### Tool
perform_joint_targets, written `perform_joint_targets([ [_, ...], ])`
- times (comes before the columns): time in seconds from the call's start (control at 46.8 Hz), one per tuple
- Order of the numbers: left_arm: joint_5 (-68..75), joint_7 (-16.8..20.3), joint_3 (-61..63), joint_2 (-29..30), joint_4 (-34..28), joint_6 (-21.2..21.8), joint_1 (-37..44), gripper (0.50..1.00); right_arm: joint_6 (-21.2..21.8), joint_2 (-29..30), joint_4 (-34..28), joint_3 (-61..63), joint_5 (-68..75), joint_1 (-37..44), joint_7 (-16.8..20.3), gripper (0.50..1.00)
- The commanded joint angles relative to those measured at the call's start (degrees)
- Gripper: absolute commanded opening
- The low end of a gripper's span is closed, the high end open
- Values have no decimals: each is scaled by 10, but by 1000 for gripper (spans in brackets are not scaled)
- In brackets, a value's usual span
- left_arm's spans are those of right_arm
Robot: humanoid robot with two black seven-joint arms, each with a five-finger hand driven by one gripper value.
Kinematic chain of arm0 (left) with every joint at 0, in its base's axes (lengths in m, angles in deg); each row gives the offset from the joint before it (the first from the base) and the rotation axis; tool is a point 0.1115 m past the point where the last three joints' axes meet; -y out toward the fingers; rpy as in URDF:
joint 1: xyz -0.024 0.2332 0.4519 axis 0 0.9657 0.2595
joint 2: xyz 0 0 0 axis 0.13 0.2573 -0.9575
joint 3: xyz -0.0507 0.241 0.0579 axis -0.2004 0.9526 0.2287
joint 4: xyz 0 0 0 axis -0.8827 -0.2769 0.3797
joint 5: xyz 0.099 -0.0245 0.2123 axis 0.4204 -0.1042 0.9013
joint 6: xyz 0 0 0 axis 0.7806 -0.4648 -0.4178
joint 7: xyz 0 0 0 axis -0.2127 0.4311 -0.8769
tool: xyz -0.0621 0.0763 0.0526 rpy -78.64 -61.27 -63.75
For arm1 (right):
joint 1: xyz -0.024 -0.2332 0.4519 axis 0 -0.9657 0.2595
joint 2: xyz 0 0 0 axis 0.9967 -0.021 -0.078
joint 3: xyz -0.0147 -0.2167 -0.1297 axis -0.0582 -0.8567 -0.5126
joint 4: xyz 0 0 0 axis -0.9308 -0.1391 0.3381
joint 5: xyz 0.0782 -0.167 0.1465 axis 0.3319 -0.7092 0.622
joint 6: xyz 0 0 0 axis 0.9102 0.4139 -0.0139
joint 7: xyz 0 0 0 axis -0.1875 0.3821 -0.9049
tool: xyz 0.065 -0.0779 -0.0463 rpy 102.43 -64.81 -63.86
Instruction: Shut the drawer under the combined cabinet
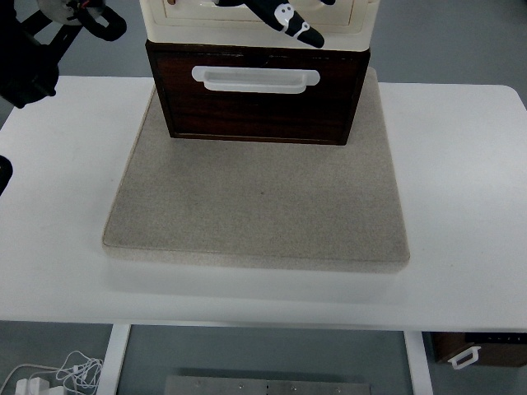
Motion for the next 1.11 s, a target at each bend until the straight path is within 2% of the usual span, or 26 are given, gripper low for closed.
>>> perform_joint_targets([
  [0.0,1,26,-43,-8,-21,0,-11,1000,0,0,1,-1,0,0,0,952],
  [0.192,0,108,-114,-1,-55,0,-24,1000,0,0,0,0,0,0,0,952],
  [0.427,-1,148,-226,7,-148,21,-25,1000,0,0,1,-1,0,0,0,952],
  [0.705,-36,158,-235,58,-207,102,-25,1000,0,0,0,0,0,0,0,952],
  [0.876,-31,179,-233,61,-255,201,-24,1000,0,0,0,0,0,0,0,952],
  [1.089,-43,178,-204,80,-331,220,-17,1000,0,0,0,1,0,0,0,952],
])
